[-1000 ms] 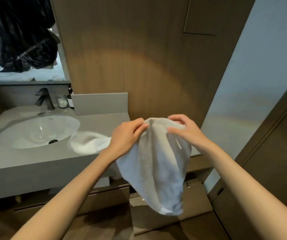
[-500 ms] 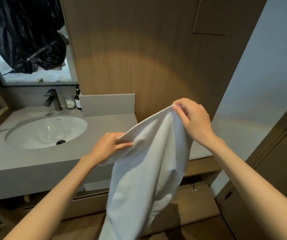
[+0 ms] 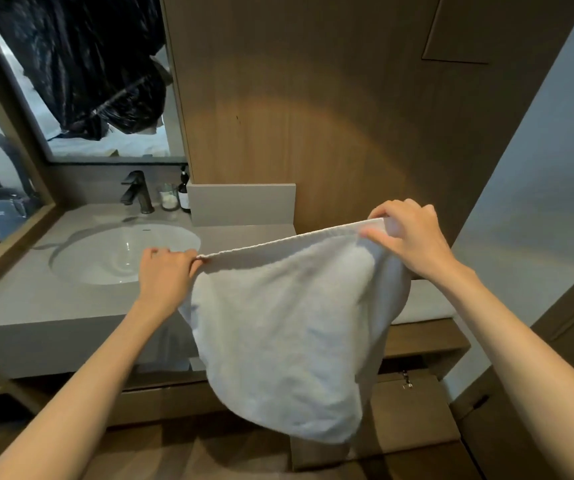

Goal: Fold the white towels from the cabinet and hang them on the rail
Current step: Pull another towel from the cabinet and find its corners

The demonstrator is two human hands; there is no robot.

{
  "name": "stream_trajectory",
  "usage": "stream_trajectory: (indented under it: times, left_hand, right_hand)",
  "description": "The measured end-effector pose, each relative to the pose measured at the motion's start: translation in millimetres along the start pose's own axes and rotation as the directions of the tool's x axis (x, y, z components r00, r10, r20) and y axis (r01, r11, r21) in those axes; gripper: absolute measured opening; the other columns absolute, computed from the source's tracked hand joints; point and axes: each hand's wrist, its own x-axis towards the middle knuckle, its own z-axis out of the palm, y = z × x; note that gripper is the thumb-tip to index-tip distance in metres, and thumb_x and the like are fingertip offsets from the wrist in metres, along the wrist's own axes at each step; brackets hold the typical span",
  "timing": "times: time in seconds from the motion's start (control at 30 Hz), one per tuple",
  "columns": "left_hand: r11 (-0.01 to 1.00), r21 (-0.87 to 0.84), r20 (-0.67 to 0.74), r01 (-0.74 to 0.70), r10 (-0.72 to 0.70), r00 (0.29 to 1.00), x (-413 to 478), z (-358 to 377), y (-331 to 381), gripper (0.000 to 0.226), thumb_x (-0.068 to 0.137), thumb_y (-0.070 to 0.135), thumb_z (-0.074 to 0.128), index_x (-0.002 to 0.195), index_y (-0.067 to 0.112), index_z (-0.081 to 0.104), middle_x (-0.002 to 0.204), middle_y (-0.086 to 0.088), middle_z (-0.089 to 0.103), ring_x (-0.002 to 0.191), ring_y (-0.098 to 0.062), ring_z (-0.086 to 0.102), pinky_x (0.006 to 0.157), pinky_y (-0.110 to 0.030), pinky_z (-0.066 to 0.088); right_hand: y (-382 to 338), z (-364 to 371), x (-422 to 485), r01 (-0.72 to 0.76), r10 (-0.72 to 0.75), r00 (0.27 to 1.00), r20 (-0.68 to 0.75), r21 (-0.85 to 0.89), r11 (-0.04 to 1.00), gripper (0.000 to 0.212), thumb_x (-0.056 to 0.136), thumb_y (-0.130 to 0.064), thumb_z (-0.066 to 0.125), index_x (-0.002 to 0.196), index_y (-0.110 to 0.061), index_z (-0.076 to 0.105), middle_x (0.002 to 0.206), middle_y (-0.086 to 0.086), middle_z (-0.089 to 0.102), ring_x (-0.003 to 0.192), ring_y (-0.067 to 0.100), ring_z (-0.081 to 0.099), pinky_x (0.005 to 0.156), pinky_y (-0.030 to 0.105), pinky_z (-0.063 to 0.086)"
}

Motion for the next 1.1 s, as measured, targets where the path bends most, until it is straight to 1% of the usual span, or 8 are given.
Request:
stream_trajectory:
  times: [0.1, 0.23, 0.33, 0.5, 0.63, 0.8, 1.0, 1.1]
  left_hand:
    - [1.0, -0.02, -0.067, -0.009, 0.008, 0.998, 13.8, -4.7, -9.2, 0.022, 0.094, 0.019, 0.06, 0.073, 0.013, 0.066, 0.058, -0.009, 0.061, 0.065, -0.034, 0.054, 0.09, -0.046, 0.033]
    - [0.996, -0.044, -0.128, 0.076, -0.081, 0.988, 41.8, -13.6, -11.3, 0.031, 0.102, 0.033, 0.039, 0.103, 0.013, 0.062, 0.08, -0.019, 0.066, 0.072, -0.039, 0.06, 0.054, -0.035, 0.036]
    - [0.989, -0.075, -0.189, 0.128, -0.14, 0.972, 69.4, -21.6, -7.4, 0.035, 0.103, 0.035, 0.035, 0.11, 0.015, 0.063, 0.085, -0.021, 0.067, 0.078, -0.041, 0.061, 0.056, -0.035, 0.032]
    - [0.879, -0.39, -0.193, 0.274, -0.369, 0.909, 131.7, -19.3, -15.2, 0.034, 0.103, 0.033, 0.034, 0.096, 0.012, 0.059, 0.09, -0.016, 0.064, 0.085, -0.04, 0.055, 0.063, -0.038, 0.035]
    - [0.796, -0.561, -0.223, 0.229, -0.412, 0.884, 199.2, -23.1, -21.7, 0.032, 0.102, 0.021, 0.034, 0.093, 0.002, 0.058, 0.091, -0.015, 0.062, 0.085, -0.033, 0.053, 0.068, -0.037, 0.033]
    - [0.669, -0.725, -0.222, 0.163, -0.451, 0.864, 284.6, -34.5, -32.7, 0.029, 0.103, 0.013, 0.029, 0.096, 0.004, 0.056, 0.091, -0.01, 0.053, 0.082, -0.021, 0.046, 0.066, -0.028, 0.028]
    - [0.57, -0.821, -0.323, 0.029, -0.505, 0.8, 389.0, -70.5, -52.8, 0.031, 0.103, 0.013, 0.028, 0.113, 0.004, 0.056, 0.1, -0.008, 0.055, 0.088, -0.018, 0.049, 0.075, -0.035, 0.042]
    - [0.562, -0.827, -0.35, -0.024, -0.48, 0.804, 421.6, -81.4, -55.8, 0.026, 0.103, 0.011, 0.028, 0.112, 0.009, 0.053, 0.097, -0.006, 0.052, 0.083, -0.015, 0.046, 0.065, -0.024, 0.037]
  right_hand:
    - [11.1, 7.8, 8.5, 0.031, -0.015, 0.995, 0.102, -0.154, 0.988, 0.041, 0.08, -0.052, 0.07, 0.102, -0.018, 0.065, 0.1, -0.005, 0.062, 0.095, 0.018, 0.051, 0.084, 0.034, 0.026]
    - [17.4, 30.1, 21.6, -0.027, 0.029, 0.999, 0.014, -0.098, 0.995, 0.024, 0.09, -0.035, 0.065, 0.099, -0.013, 0.064, 0.097, 0.004, 0.064, 0.092, 0.023, 0.056, 0.084, 0.038, 0.037]
    - [14.2, 40.8, 41.7, -0.065, 0.064, 0.997, -0.046, -0.025, 0.998, 0.021, 0.093, -0.036, 0.061, 0.106, -0.019, 0.061, 0.105, 0.001, 0.065, 0.093, 0.02, 0.061, 0.08, 0.031, 0.049]
    - [8.2, 57.5, 104.1, -0.101, 0.11, 0.984, -0.141, 0.07, 0.992, 0.026, 0.098, -0.038, 0.051, 0.115, -0.018, 0.054, 0.093, -0.004, 0.061, 0.072, 0.011, 0.057, 0.059, 0.015, 0.038]
    - [0.8, 74.4, 174.1, -0.153, 0.235, 0.945, -0.227, 0.326, 0.933, 0.016, 0.101, -0.036, 0.046, 0.101, -0.02, 0.05, 0.09, -0.005, 0.059, 0.072, 0.009, 0.055, 0.06, 0.023, 0.046]
    - [-7.9, 85.2, 268.4, -0.175, 0.384, 0.891, -0.24, 0.6, 0.781, 0.009, 0.1, -0.028, 0.048, 0.103, -0.02, 0.045, 0.091, -0.009, 0.053, 0.078, 0.008, 0.052, 0.063, 0.013, 0.038]
    - [-14.5, 70.7, 378.6, -0.003, 0.325, 0.88, -0.346, 0.681, 0.733, 0.013, 0.1, -0.026, 0.05, 0.11, -0.025, 0.041, 0.091, -0.019, 0.047, 0.087, 0.008, 0.055, 0.069, 0.011, 0.044]
    - [-15.4, 69.2, 412.9, 0.068, 0.288, 0.886, -0.363, 0.717, 0.693, 0.015, 0.1, -0.021, 0.05, 0.111, -0.026, 0.041, 0.095, -0.019, 0.048, 0.091, 0.007, 0.056, 0.07, 0.009, 0.047]
